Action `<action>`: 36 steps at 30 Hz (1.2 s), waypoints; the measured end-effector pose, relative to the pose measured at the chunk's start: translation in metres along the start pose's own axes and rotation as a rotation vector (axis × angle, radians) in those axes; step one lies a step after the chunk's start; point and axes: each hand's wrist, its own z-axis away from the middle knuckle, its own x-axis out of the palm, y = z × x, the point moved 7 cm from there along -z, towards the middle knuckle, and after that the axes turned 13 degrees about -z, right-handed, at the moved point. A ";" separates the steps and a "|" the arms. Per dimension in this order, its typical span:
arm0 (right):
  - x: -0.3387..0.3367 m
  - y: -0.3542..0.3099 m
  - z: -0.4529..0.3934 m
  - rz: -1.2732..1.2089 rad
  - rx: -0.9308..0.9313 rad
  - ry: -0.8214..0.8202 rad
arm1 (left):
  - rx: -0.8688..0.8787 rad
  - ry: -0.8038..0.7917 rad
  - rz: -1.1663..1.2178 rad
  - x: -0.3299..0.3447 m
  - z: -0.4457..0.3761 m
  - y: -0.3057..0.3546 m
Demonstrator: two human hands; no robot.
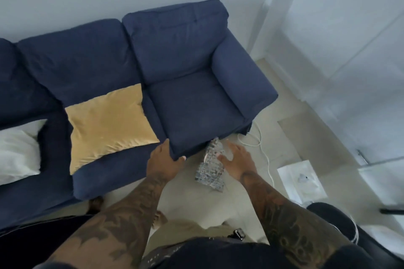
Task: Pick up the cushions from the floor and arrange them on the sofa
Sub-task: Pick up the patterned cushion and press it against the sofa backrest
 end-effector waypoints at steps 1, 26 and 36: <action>-0.015 0.018 0.004 0.007 0.017 0.009 | 0.007 -0.003 0.002 0.007 0.004 0.018; -0.107 0.103 -0.044 -0.019 0.026 -0.023 | -0.036 -0.069 -0.008 0.069 -0.027 0.132; -0.120 0.062 -0.082 -0.011 -0.053 -0.047 | -0.083 -0.011 0.046 0.046 -0.056 0.129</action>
